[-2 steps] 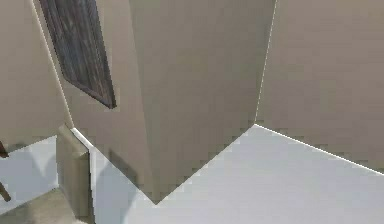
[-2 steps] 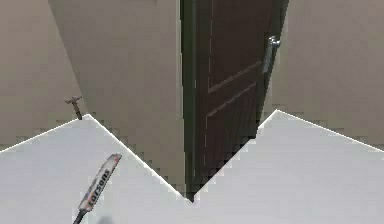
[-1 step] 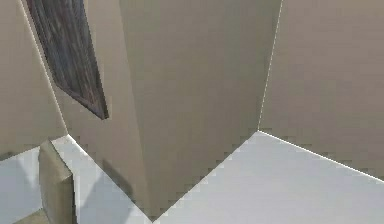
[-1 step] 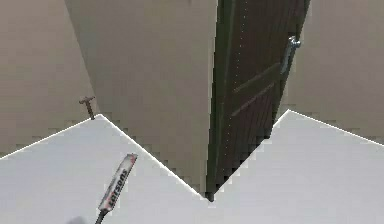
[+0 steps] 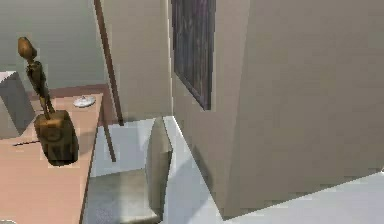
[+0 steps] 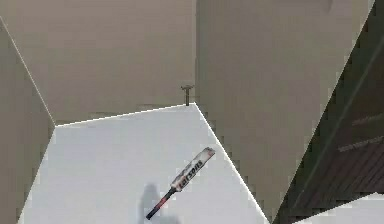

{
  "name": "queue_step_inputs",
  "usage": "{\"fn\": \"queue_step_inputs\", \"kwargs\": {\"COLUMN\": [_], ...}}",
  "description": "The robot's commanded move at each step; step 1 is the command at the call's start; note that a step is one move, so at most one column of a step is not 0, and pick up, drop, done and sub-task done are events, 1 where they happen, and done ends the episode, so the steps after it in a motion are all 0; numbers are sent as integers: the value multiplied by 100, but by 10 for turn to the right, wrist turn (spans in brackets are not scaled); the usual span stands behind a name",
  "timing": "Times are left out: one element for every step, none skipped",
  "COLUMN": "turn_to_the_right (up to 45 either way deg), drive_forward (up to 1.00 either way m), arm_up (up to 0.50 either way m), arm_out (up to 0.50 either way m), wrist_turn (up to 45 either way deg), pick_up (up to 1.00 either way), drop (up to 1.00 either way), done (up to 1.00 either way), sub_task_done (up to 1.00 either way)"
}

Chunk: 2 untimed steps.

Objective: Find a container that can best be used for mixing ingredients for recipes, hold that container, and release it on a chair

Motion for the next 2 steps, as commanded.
{"fn": "queue_step_inputs", "kwargs": {"turn_to_the_right": [0,-450], "drive_forward": [30,0], "arm_up": [0,0], "arm_out": [0,0], "wrist_turn": [0,0], "pick_up": [0,0], "drop": [0,0], "done": [0,0], "sub_task_done": [0,0]}}
